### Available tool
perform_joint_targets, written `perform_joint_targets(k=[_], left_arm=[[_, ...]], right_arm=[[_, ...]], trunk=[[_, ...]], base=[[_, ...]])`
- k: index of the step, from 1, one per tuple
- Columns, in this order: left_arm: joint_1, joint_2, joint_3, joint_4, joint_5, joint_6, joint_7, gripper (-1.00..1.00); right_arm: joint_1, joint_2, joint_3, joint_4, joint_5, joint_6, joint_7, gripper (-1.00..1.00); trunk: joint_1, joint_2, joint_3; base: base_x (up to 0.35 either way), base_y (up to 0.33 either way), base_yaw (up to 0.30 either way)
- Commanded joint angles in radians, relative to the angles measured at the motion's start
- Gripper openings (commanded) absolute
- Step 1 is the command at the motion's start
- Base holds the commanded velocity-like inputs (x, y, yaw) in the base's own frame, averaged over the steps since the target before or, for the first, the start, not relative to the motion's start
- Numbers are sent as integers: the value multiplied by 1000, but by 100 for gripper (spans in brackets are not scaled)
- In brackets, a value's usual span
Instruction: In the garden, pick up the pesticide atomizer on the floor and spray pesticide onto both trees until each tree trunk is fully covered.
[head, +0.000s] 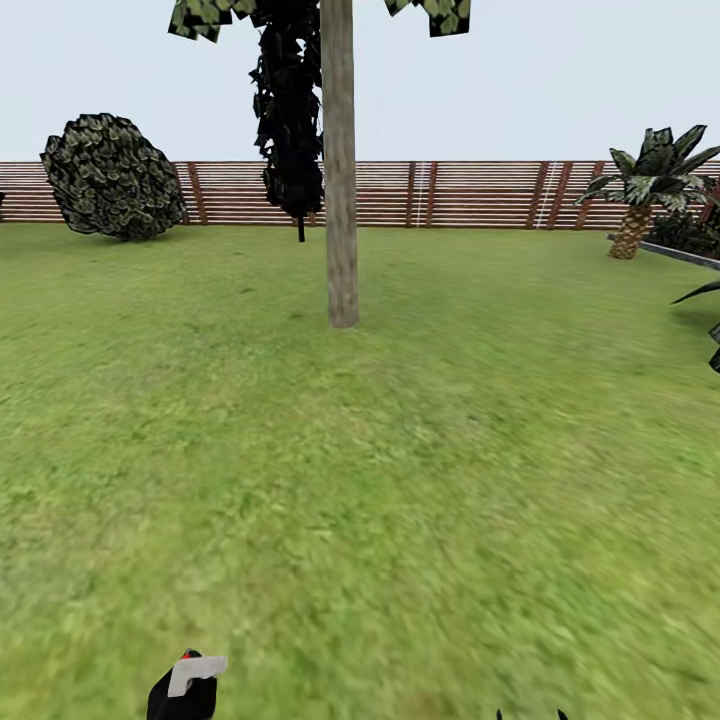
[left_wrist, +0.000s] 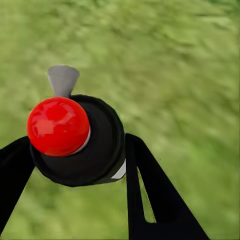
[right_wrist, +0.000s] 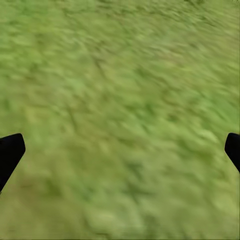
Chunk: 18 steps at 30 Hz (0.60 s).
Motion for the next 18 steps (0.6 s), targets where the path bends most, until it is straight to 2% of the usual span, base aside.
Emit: perform_joint_targets(k=[1, 18], left_arm=[[0, 0, 0, 0, 0, 0, 0, -100], [0, 0, 0, 0, 0, 1, 0, -100]], right_arm=[[0, 0, 0, 0, 0, 0, 0, 100], [0, 0, 0, 0, 0, 0, 0, 100]], trunk=[[0, 0, 0], [0, 0, 0]], base=[[344, 0, 0], [344, 0, 0]])
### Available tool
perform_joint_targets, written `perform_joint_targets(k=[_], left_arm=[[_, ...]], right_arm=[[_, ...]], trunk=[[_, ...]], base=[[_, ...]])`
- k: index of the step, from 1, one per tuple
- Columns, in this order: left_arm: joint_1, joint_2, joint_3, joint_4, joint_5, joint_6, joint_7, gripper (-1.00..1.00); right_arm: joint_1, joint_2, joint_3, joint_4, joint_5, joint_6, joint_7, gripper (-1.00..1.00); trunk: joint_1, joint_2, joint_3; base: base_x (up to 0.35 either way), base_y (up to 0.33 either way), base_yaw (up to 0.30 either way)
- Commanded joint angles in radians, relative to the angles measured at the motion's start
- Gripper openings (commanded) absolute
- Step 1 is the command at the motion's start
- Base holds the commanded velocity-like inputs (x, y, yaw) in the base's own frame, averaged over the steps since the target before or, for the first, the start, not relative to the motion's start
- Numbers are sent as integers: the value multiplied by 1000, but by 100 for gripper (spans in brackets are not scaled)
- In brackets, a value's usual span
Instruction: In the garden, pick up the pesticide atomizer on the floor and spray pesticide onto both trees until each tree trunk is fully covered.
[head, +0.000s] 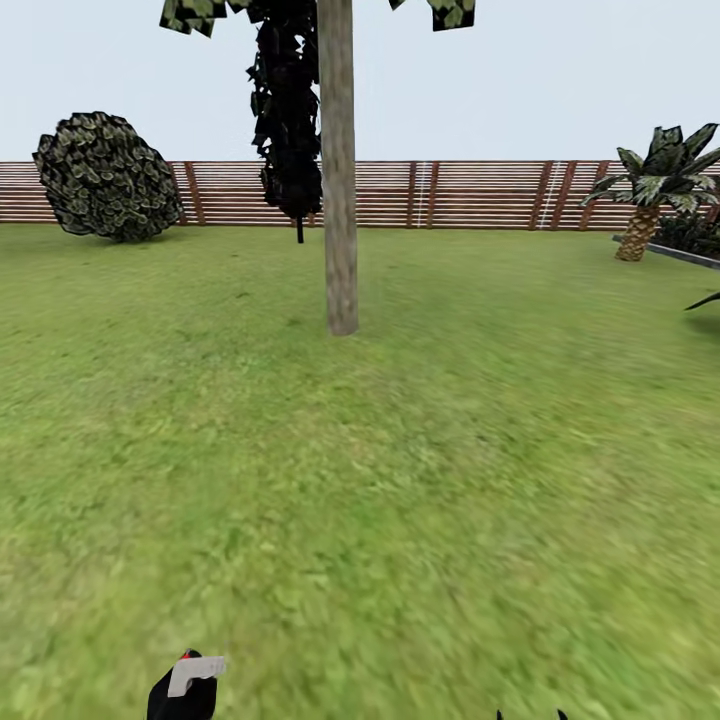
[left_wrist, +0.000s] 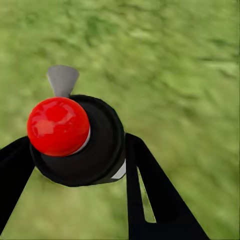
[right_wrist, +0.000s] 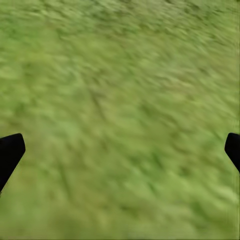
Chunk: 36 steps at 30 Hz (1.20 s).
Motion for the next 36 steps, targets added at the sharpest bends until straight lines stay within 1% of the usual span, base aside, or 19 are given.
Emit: perform_joint_targets(k=[1, 21, 27, 36], left_arm=[[0, 0, 0, 0, 0, 0, 0, -100], [0, 0, 0, 0, 0, -2, 0, -100], [0, 0, 0, 0, 0, -1, 0, -100], [0, 0, 0, -1, 0, -1, 0, -100]], right_arm=[[0, 1, 0, 0, 0, 0, 0, 100], [0, 0, 0, 0, 0, -2, 0, 100], [0, 0, 0, 0, 0, -2, 0, 100], [0, 0, 0, 0, 0, -2, 0, 100]], trunk=[[0, 0, 0], [0, 0, 0], [0, 0, 0], [0, 0, 0]], base=[[344, 0, 0], [344, 0, 2], [344, 0, 162], [345, 0, 16]])
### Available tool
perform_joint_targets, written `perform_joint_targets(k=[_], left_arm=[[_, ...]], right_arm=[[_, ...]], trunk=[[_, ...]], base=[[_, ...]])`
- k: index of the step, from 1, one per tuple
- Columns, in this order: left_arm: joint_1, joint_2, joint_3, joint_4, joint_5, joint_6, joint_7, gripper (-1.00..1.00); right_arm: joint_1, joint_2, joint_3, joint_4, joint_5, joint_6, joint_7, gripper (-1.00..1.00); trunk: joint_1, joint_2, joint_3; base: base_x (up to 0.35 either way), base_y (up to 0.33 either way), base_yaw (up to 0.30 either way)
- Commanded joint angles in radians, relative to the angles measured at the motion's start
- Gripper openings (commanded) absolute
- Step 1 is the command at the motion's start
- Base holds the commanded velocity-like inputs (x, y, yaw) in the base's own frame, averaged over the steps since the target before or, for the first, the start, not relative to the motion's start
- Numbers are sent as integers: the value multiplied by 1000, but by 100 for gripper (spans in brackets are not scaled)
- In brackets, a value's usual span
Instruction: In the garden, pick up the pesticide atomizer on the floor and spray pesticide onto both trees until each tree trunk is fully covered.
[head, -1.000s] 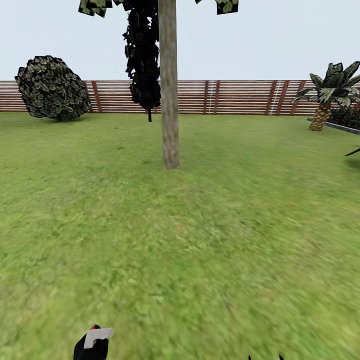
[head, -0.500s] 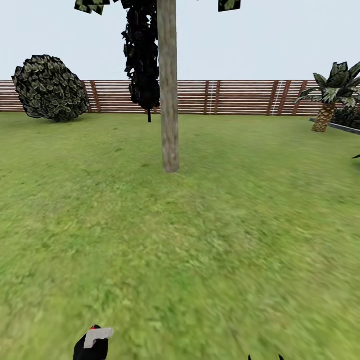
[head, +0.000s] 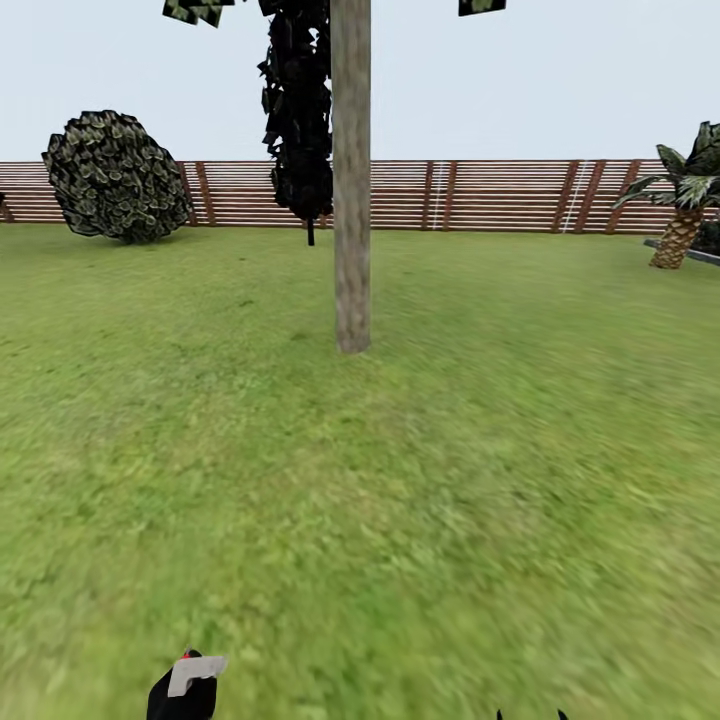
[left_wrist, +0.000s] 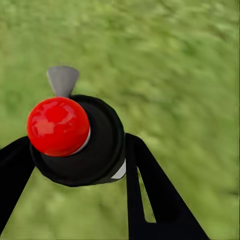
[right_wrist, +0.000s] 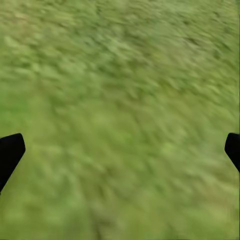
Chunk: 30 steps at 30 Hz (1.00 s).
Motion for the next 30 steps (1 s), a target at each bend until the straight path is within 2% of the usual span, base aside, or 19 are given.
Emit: perform_joint_targets(k=[1, 30], left_arm=[[0, 0, 0, 0, 0, 0, 0, -100], [0, 2, 0, 0, 0, -1, 0, -100]], right_arm=[[0, 0, 0, 0, 0, 0, 0, 100], [0, 0, 0, 0, 0, 0, 0, 100]], trunk=[[0, 0, 0], [0, 0, 0]], base=[[345, 0, 1], [345, 0, 0]])
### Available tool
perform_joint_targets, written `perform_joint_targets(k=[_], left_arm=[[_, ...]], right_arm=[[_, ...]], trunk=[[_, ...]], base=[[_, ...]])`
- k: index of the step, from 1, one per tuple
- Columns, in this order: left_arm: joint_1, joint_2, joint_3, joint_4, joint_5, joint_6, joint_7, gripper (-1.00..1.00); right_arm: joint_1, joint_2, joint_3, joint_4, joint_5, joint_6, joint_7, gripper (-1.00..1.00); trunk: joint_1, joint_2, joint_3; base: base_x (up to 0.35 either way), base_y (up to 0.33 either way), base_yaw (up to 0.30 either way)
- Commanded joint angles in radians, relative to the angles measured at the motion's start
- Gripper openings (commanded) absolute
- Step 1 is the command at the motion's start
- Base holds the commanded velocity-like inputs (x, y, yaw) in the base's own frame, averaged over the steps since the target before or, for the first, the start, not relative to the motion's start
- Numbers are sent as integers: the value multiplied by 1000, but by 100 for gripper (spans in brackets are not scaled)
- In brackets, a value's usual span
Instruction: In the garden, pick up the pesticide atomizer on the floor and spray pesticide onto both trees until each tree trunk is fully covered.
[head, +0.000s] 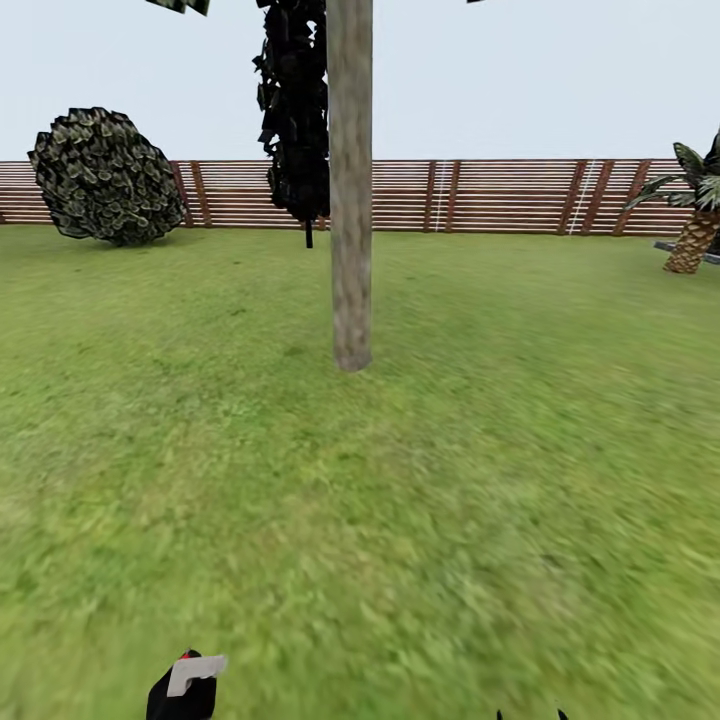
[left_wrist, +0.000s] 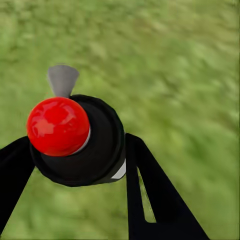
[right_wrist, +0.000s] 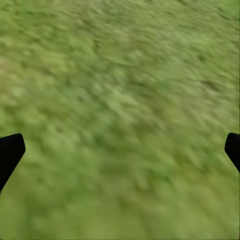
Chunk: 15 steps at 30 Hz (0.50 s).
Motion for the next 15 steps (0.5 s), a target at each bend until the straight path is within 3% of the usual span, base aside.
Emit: perform_joint_targets(k=[1, 15], left_arm=[[0, 0, 0, 0, 0, 0, 0, -100], [0, 0, 0, 0, 0, 0, 0, -100]], right_arm=[[0, 0, 0, 0, 0, 0, 0, 100], [0, 0, 0, 0, 0, 0, 0, 100]], trunk=[[0, 0, 0], [0, 0, 0]], base=[[345, 0, 0], [345, 0, 0]])
